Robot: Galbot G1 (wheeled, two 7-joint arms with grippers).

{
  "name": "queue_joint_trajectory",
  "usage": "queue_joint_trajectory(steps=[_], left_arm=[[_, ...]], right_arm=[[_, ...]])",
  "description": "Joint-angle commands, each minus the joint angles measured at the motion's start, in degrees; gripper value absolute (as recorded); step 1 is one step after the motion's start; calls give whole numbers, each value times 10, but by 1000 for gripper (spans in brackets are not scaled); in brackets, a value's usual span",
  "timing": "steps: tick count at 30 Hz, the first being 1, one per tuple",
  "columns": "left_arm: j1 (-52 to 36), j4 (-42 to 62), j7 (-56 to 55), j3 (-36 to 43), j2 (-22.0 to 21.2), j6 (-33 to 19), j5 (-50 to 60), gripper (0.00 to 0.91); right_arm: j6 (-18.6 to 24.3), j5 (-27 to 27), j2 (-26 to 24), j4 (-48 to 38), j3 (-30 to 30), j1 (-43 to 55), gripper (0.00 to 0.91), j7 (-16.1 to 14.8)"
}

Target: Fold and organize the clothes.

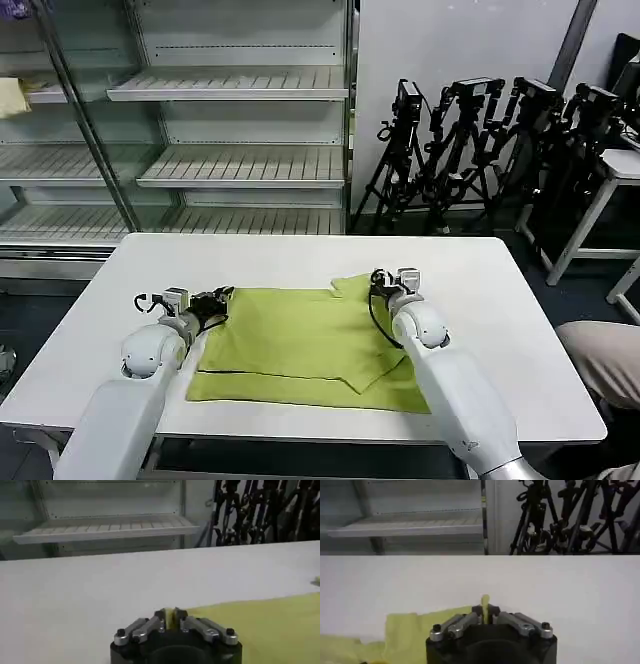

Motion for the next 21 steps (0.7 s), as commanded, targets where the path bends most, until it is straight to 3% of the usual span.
queue_joint_trajectory(steps=[1,11,21], left_arm=[[4,-24,0,-5,5,0,-4,10],[50,-89,-3,-23,10,0,-13,10],[129,-178,-2,-72,8,0,-17,10]], right_arm=[[4,3,-20,51,-4,-16,0,3],[-4,41,-74,188,5,-77,0,17],[-2,22,-105,290,36,-168,0,14]])
